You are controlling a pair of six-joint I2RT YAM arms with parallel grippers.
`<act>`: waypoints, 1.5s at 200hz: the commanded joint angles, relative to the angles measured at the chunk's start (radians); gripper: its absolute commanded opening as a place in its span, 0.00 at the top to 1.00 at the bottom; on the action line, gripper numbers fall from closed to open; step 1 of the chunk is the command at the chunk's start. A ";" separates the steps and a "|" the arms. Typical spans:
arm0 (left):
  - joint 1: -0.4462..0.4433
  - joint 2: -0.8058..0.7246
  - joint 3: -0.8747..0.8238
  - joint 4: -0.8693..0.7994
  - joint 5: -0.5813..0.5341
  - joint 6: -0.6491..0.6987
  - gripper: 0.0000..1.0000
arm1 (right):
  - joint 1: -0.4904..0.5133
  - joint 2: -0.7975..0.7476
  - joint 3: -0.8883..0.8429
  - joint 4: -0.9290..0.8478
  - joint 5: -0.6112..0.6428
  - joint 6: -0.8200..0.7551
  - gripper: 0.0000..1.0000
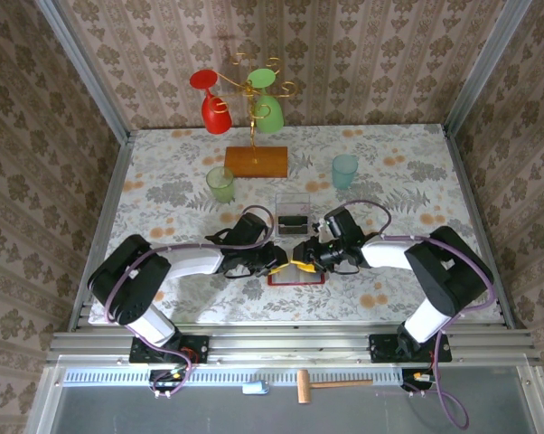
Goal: Take the credit cards out of the card holder
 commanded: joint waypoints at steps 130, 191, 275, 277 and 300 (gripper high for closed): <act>-0.002 0.033 0.064 0.025 0.037 0.010 0.76 | -0.095 -0.282 0.071 -0.418 0.139 -0.135 0.61; -0.009 0.088 0.114 0.048 0.064 0.010 0.81 | -0.144 -0.346 0.063 -0.476 0.134 -0.159 0.61; -0.037 0.188 0.194 0.091 0.108 -0.006 0.75 | -0.208 -0.449 0.017 -0.529 0.126 -0.181 0.61; -0.036 0.189 0.194 0.095 0.108 -0.007 0.74 | -0.209 -0.451 0.016 -0.530 0.127 -0.180 0.61; -0.038 0.196 0.194 0.122 0.112 -0.015 0.69 | -0.217 -0.458 0.009 -0.533 0.121 -0.182 0.60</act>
